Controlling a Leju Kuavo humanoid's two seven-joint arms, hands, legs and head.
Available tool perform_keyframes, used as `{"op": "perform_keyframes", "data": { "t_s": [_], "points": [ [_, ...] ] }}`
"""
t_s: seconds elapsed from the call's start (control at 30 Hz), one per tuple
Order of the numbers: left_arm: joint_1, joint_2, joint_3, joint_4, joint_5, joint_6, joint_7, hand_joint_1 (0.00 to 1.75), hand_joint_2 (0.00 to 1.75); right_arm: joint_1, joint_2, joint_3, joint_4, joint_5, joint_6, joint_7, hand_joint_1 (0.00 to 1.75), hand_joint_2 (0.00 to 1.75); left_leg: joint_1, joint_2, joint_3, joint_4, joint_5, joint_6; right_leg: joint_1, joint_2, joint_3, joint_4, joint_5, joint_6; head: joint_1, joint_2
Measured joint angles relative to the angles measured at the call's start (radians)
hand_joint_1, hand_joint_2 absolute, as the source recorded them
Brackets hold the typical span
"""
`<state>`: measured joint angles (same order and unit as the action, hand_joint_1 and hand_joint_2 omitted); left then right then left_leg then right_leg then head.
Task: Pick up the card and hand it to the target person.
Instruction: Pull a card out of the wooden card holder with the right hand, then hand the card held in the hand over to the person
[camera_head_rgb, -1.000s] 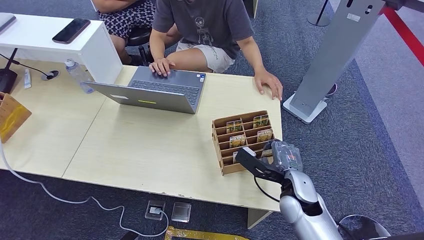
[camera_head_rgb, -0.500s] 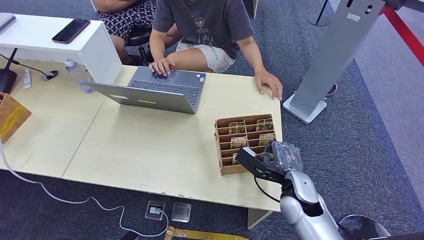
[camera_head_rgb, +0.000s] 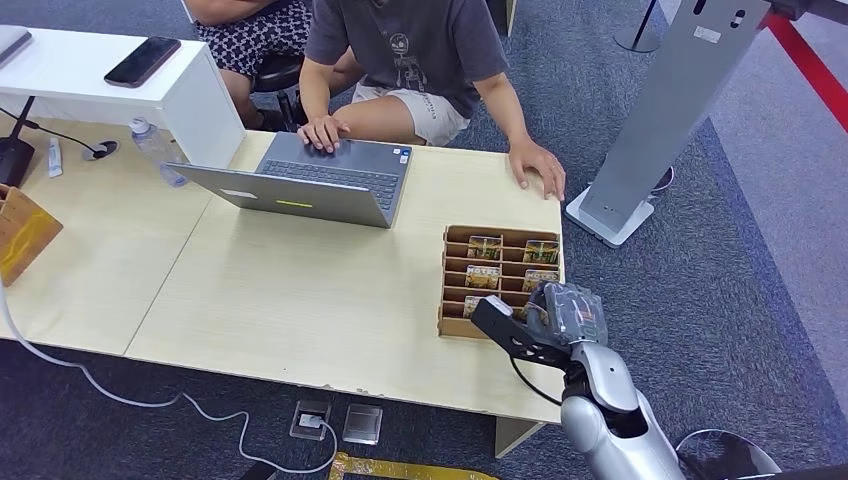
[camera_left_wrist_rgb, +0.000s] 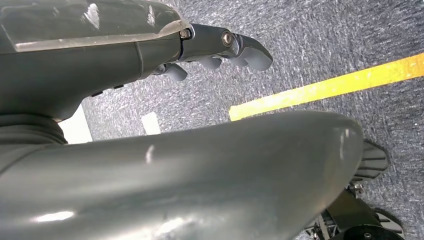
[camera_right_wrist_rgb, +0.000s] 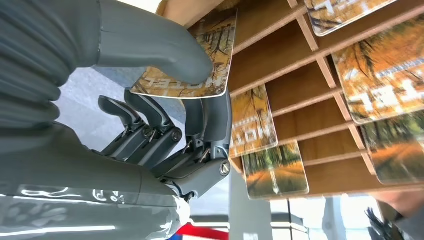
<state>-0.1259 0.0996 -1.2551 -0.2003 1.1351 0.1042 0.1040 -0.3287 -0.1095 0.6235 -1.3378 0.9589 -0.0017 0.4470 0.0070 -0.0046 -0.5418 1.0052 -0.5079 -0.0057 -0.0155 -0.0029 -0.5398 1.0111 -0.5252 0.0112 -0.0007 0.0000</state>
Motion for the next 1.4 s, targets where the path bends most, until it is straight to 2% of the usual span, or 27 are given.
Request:
{"op": "perform_keyframes", "data": {
  "t_s": [0.37,0.5,0.63,0.77,0.9,1.03,1.23,1.4],
  "points": [
    [0.003,0.0,0.0,0.0,0.008,0.001,-0.005,0.0,0.0,-0.018,-0.021,-0.03,-0.28,0.081,0.013,0.002,1.75,1.75,0.0,0.0,0.0,0.0,0.0,0.0,0.0,0.0,0.0,0.0,0.0,0.0,0.0,0.0],
    [0.002,0.0,0.0,0.0,0.004,0.002,-0.007,0.0,0.0,-0.071,-0.027,-0.039,-0.369,0.071,0.027,-0.012,1.75,1.75,0.0,0.001,0.0,0.0,0.0,0.0,0.0,0.0,0.0,0.0,0.0,0.0,0.0,0.0],
    [-0.006,-0.001,0.0,0.0,-0.004,0.003,-0.003,0.0,0.0,-0.15,-0.02,-0.042,-0.37,0.014,0.02,-0.07,1.75,1.75,0.0,0.0,0.0,0.0,0.0,0.0,0.0,0.0,0.0,0.0,0.0,0.0,0.0,0.0],
    [-0.025,-0.002,-0.001,0.0,-0.015,0.001,0.009,0.0,0.0,-0.275,0.015,-0.038,-0.233,-0.054,-0.043,-0.169,1.75,1.75,0.0,0.0,-0.002,0.0,0.001,0.0,0.0,0.0,0.0,0.002,0.0,0.0,-0.001,0.0],
    [-0.044,-0.005,-0.002,0.0,-0.016,0.001,0.02,0.0,0.0,-0.427,0.081,-0.025,0.036,-0.084,-0.147,-0.282,1.75,1.75,0.0,-0.002,-0.002,0.0,0.002,0.0,0.0,-0.002,0.0,0.003,0.001,0.0,-0.002,0.0],
    [-0.045,-0.007,-0.002,0.0,-0.007,0.006,0.022,0.0,0.0,-0.519,0.158,-0.006,0.268,-0.093,-0.166,-0.33,1.75,1.75,0.0,-0.003,-0.003,0.0,0.002,0.0,0.0,-0.003,-0.001,0.003,0.0,0.0,-0.003,0.0],
    [-0.032,-0.008,-0.002,0.0,0.011,0.009,0.022,0.0,0.0,-0.578,0.257,0.017,0.525,-0.104,-0.178,-0.359,1.75,1.75,0.0,-0.003,-0.004,0.0,0.002,0.0,0.0,-0.003,-0.003,0.003,0.0,0.0,-0.003,0.0],
    [-0.022,-0.008,-0.002,0.0,0.022,0.011,0.019,0.0,0.0,-0.58,0.301,0.032,0.658,-0.103,-0.185,-0.364,1.75,1.75,0.0,-0.003,-0.005,0.0,0.002,0.0,0.0,-0.003,-0.003,0.003,0.0,0.0,-0.002,0.0]
  ]
}}
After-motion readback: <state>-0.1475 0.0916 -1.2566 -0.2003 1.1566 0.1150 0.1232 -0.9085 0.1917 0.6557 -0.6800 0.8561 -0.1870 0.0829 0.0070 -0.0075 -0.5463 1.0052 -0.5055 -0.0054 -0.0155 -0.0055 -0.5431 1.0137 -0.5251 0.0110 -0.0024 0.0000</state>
